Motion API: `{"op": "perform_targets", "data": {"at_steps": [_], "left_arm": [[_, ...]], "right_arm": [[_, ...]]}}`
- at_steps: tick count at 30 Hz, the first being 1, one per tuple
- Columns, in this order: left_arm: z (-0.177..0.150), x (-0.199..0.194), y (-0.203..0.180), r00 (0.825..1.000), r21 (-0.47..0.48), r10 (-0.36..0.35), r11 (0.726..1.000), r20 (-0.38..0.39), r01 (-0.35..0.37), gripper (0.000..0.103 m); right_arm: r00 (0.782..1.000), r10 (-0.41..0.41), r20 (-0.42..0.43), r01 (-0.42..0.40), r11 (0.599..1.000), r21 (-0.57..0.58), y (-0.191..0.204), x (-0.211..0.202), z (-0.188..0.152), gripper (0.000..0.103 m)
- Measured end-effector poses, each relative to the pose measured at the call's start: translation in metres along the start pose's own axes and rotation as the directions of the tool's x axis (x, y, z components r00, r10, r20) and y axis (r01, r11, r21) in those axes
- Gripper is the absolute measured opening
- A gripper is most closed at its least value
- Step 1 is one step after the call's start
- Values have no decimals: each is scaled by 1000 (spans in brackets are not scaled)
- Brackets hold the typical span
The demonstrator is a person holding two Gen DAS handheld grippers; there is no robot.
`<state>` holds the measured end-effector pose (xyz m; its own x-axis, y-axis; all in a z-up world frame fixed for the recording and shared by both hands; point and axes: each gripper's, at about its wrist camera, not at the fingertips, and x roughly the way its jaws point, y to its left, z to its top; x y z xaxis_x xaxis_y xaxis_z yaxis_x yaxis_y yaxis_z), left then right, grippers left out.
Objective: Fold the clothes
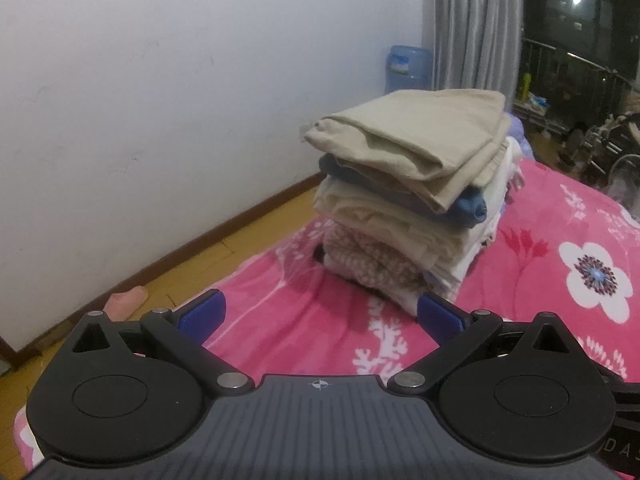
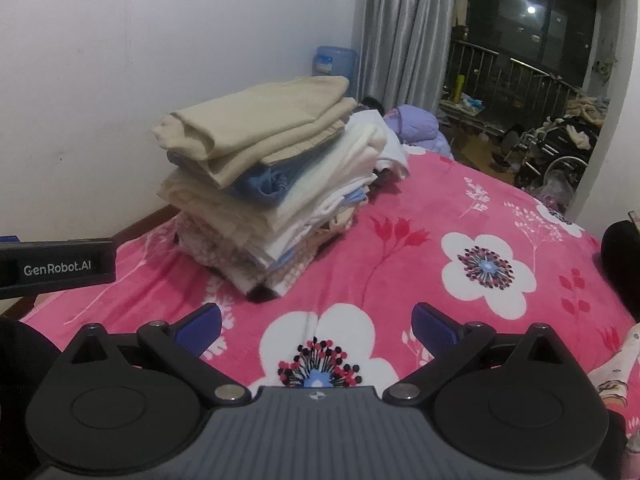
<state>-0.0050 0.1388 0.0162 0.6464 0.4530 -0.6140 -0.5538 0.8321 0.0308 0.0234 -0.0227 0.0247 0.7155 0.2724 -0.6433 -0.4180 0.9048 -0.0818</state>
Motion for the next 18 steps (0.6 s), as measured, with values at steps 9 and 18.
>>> {"op": "perform_targets", "data": {"at_steps": [9,18], "left_arm": [[-3,-5,-3,1000,51,8,999,24,-9,103],[-3,-5,-4,1000,50,6,999,14,-7,103]], "right_arm": [[1000,2,3,-2,1000,-2,4,-1,0,103],[1000,-1,-8,2,1000,3,3,1,-2,103]]}}
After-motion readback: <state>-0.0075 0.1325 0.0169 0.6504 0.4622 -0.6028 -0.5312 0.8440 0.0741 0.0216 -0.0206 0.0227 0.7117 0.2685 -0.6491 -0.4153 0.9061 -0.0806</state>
